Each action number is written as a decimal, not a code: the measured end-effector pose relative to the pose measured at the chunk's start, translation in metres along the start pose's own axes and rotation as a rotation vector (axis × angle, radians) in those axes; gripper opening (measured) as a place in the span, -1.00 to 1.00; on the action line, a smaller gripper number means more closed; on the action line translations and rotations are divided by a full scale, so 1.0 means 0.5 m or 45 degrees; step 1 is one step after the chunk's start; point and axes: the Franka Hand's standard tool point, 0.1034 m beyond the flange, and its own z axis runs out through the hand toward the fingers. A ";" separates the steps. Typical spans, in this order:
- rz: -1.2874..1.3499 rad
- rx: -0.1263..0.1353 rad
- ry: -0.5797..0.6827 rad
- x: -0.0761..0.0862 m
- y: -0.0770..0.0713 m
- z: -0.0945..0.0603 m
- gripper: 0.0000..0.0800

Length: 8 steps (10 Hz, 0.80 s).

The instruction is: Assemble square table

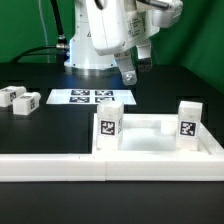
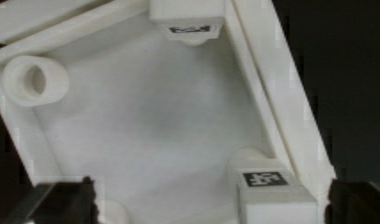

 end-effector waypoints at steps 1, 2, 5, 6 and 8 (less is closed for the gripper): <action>-0.025 -0.013 0.014 0.000 0.027 0.013 0.62; -0.114 -0.054 0.035 0.003 0.071 0.029 0.62; -0.268 -0.194 0.049 0.027 0.139 0.064 0.62; -0.268 -0.211 0.058 0.038 0.149 0.076 0.62; -0.225 -0.018 0.092 0.057 0.139 0.109 0.62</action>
Offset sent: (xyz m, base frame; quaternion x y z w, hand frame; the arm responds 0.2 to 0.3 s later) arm -0.0564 0.0196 -0.0215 -0.1410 0.0055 -0.1306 0.9813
